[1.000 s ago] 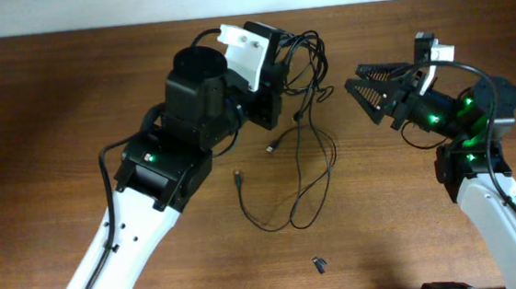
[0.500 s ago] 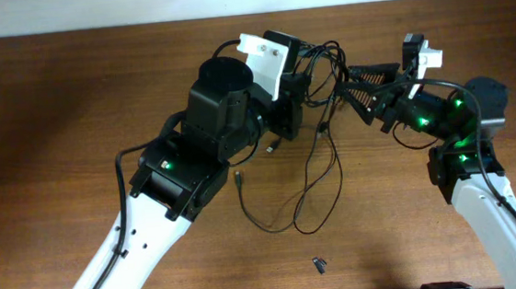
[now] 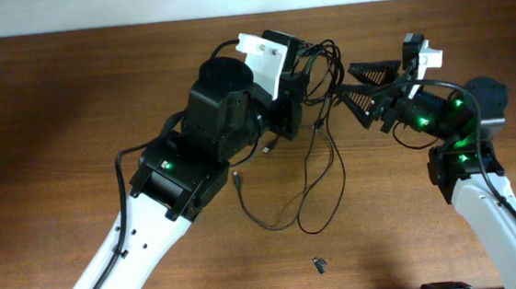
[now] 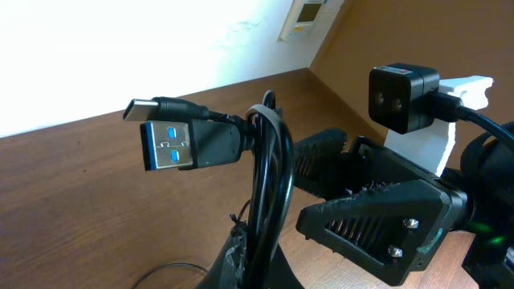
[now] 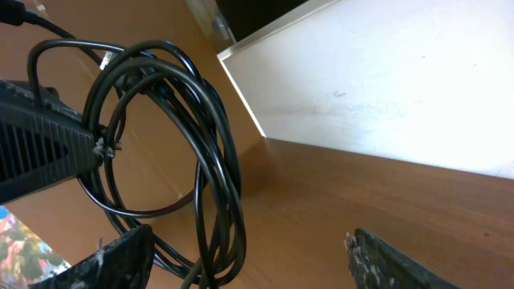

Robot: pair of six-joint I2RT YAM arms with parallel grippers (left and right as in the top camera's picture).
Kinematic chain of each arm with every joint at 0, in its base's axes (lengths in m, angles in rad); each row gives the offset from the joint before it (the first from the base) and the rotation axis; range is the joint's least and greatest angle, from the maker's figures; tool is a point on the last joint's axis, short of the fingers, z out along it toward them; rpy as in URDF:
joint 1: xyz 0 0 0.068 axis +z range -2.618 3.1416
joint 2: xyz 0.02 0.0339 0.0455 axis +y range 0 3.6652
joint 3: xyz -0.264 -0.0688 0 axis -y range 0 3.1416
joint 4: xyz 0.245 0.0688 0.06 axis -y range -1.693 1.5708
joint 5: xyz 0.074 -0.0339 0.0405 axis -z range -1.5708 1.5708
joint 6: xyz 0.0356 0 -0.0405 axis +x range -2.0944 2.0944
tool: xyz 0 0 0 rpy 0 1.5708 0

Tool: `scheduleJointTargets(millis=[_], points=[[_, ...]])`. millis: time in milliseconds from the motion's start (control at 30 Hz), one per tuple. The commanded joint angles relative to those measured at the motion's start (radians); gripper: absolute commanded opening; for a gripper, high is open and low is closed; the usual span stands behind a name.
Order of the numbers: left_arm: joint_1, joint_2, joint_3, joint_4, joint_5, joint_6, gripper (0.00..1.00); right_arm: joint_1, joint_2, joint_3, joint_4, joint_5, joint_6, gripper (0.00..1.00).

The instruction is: Untangle cables

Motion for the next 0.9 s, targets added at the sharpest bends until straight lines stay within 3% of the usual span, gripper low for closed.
scheduleJointTargets(millis=[0, 33, 100, 133, 167, 233, 267, 300, 333, 433, 667, 867], points=[[-0.005, -0.001, 0.01, 0.003, 0.02, -0.011, 0.0, 0.006, -0.002, 0.01, 0.002, 0.002, -0.008, 0.59], [-0.012, -0.001, 0.01, 0.003, 0.023, -0.011, 0.0, 0.006, -0.002, 0.01, 0.002, 0.002, -0.008, 0.41], [-0.014, -0.001, 0.01, 0.003, 0.026, -0.011, 0.0, 0.006, -0.002, 0.01, 0.002, 0.002, -0.008, 0.32], [-0.014, -0.001, 0.01, 0.003, 0.033, -0.011, 0.0, 0.006, -0.002, 0.01, 0.002, 0.002, -0.008, 0.32], [-0.013, -0.001, 0.01, 0.003, 0.04, -0.011, 0.0, 0.006, -0.002, 0.01, 0.002, 0.002, -0.008, 0.38], [-0.014, -0.001, 0.01, 0.002, 0.046, -0.011, 0.0, 0.006, -0.002, 0.01, 0.002, 0.002, -0.008, 0.37], [-0.014, -0.001, 0.01, 0.002, 0.046, -0.011, 0.0, 0.006, -0.002, 0.01, 0.002, 0.002, -0.008, 0.29], [-0.014, -0.001, 0.01, 0.003, 0.046, -0.011, 0.0, 0.006, -0.002, 0.01, 0.002, 0.001, -0.008, 0.08], [-0.014, -0.001, 0.01, 0.002, 0.046, -0.011, 0.0, 0.006, -0.002, 0.01, 0.002, 0.001, -0.008, 0.04], [-0.013, -0.001, 0.01, 0.003, 0.028, -0.01, 0.0, 0.006, -0.002, 0.01, 0.002, -0.005, -0.008, 0.04], [-0.012, -0.001, 0.01, 0.003, -0.17, -0.011, 0.0, 0.006, -0.002, 0.01, -0.018, -0.113, -0.008, 0.04], [-0.012, -0.001, 0.01, -0.012, -0.426, -0.174, 0.0, 0.005, -0.002, 0.01, -0.016, -0.167, -0.009, 0.04]])
